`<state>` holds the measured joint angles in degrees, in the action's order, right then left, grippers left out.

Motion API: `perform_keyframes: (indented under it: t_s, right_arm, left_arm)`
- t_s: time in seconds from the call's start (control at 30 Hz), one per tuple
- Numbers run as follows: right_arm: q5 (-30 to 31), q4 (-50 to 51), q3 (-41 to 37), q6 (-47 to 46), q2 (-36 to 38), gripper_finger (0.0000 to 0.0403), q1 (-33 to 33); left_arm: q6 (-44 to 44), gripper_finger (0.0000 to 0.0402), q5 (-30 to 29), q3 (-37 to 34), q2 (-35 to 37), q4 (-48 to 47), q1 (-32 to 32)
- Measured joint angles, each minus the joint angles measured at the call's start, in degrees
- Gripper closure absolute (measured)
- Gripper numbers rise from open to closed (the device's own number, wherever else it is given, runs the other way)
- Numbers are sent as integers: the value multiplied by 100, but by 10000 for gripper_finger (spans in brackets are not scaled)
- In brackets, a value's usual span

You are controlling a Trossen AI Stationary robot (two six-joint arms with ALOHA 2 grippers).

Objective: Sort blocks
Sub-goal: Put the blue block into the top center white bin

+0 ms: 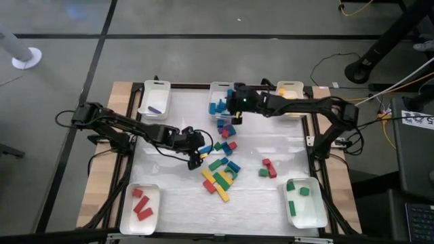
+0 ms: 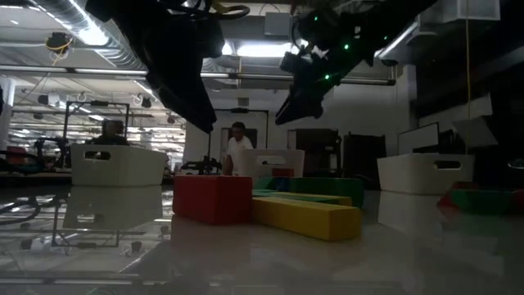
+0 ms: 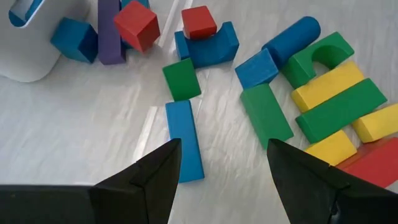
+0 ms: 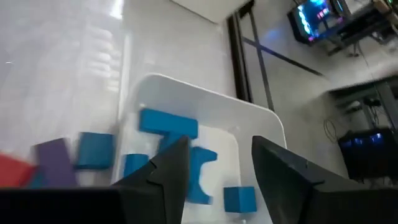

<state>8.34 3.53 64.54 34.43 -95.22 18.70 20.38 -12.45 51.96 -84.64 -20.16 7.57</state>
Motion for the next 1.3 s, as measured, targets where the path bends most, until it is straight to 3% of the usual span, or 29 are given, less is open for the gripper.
perform_keyframes:
  t_s: [0.3, 0.63, 0.8, 1.0, 1.17, 1.3]
  right_arm:
    - [125, -4, -3, -292, -151, 226, 62]
    - [116, 89, -3, -312, -151, 226, -230]
    - [111, 221, -3, -432, -151, 226, -641]
    - [105, 762, -3, -1286, -149, 226, -1323]
    - [85, 1363, -3, -2194, -149, 226, -1944]
    - [-315, 1624, -3, -2631, -149, 226, -2378]
  left_arm:
    - [172, 176, -2, 0, -186, -29, 0]
    - [172, 176, -154, -1, -972, -9, -66]
    - [172, 176, -155, -2, -1232, 7, -166]
    - [203, 179, -170, -4, -1331, 11, -337]
    - [215, 212, -143, -7, -1434, 25, -435]
    - [142, 243, 67, 7, -1517, 48, -499]
